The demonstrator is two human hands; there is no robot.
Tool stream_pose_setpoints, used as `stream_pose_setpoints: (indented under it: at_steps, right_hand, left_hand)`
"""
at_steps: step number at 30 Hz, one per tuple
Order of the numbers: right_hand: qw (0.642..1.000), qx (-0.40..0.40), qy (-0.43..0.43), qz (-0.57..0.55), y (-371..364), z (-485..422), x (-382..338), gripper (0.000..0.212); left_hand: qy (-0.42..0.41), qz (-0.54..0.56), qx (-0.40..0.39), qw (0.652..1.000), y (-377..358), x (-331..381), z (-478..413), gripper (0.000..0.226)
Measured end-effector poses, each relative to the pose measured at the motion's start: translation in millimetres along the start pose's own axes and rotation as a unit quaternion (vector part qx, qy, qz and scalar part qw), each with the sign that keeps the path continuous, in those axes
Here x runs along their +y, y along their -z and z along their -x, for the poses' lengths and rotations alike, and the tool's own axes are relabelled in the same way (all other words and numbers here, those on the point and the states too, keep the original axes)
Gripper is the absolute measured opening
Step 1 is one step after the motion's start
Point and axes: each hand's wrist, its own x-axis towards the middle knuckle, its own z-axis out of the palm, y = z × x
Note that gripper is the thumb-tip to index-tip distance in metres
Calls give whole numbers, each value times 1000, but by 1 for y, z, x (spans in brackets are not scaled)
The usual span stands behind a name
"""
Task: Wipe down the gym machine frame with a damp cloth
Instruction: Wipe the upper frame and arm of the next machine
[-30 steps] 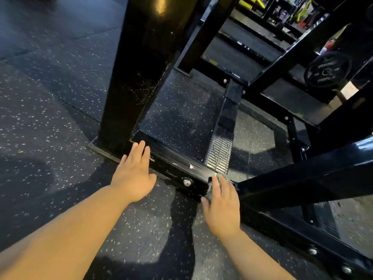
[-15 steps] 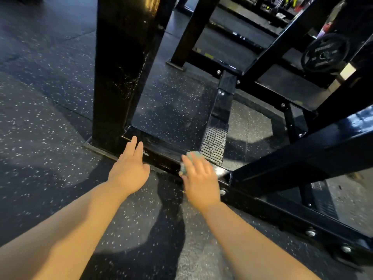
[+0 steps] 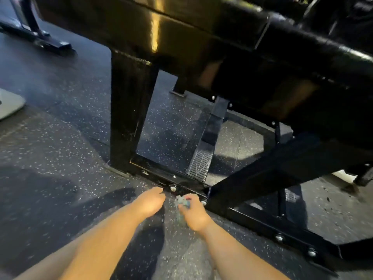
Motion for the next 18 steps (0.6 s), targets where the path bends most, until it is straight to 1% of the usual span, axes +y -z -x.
stream_pose_setpoints:
  at_steps: [1,2,3,4,5,6,7,8,10,12,14,17,18]
  right_hand:
    - [997,-4,-28,-73,11,14,-6,18]
    - [985,-13,-59,-163,23,28,-15,16]
    - [959,-38,-94,-265,39,49,-32,13]
    - [930,-64,-108,-346,53,70,-49,14]
    - [908,-88,-112,-393,68,94,-64,18]
    - [895,-109,-108,-420,79,115,-77,24]
    - [884,-121,-101,-440,90,139,-92,31]
    - [880,-119,-102,-448,103,167,-108,36]
    - [869,-105,-112,-469,126,216,-131,30]
    - [847,-77,-144,-505,149,265,-146,33]
    - [833,-50,-163,-527,177,317,-157,39]
    - [844,-35,-123,-522,212,387,-164,24]
    - [845,-15,-118,-521,225,410,-163,22]
  left_hand:
    - [7,47,-5,999,-1,10,19,20]
    - [17,101,-13,995,1,22,38,15]
    - [37,152,-24,987,6,35,59,10]
    - [45,200,-30,978,9,47,79,6]
    - [48,239,-40,969,12,59,100,17]
    - [47,285,-52,956,16,71,119,27]
    - [47,321,-63,944,20,83,137,32]
    - [47,342,-79,935,26,99,160,30]
    - [33,354,-97,930,34,129,202,20]
    - [28,341,-96,935,38,160,244,13]
    - [19,311,-106,944,39,192,284,14]
    - [7,255,-130,958,33,234,331,10]
    - [3,233,-146,961,30,252,347,10]
